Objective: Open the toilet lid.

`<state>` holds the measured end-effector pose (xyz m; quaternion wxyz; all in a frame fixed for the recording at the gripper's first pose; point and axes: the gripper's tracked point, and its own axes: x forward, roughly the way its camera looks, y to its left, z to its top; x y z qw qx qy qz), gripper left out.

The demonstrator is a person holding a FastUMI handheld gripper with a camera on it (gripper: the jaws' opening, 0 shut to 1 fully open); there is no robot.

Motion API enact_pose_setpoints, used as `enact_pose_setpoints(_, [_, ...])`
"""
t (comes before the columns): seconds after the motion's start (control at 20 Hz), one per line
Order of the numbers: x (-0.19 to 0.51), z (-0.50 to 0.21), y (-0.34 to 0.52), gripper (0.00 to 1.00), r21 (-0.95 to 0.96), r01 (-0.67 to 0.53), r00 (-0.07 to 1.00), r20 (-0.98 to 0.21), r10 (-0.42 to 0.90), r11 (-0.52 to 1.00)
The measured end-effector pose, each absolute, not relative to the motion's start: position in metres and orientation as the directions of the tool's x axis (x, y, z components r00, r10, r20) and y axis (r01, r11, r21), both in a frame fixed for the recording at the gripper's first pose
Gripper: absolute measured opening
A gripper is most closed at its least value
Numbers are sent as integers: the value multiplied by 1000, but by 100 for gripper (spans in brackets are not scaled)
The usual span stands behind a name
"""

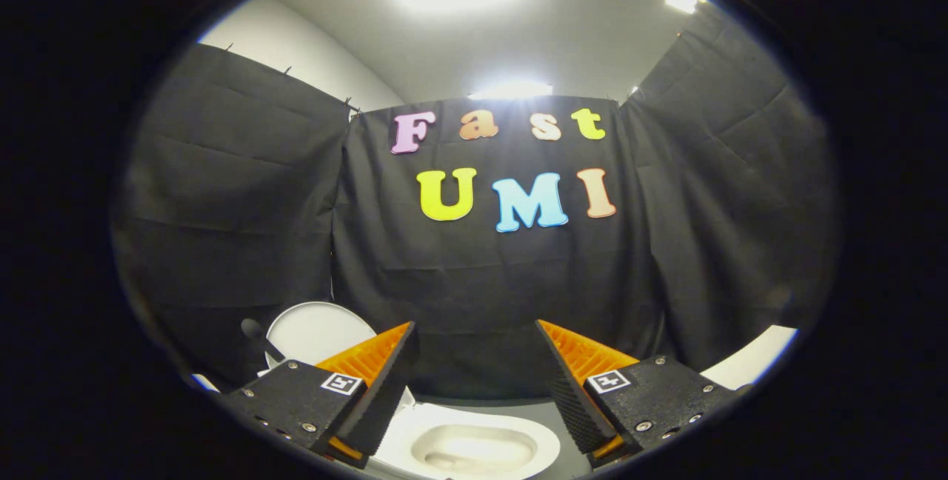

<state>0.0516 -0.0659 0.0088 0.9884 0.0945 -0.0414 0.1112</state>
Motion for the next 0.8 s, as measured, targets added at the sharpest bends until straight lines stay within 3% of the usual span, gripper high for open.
enact_pose_setpoints(0.2, [58,-10,-79,95,241,-246,969,70,236,939])
enact_pose_setpoints(0.8, [62,2,-95,95,112,-184,982,66,177,977])
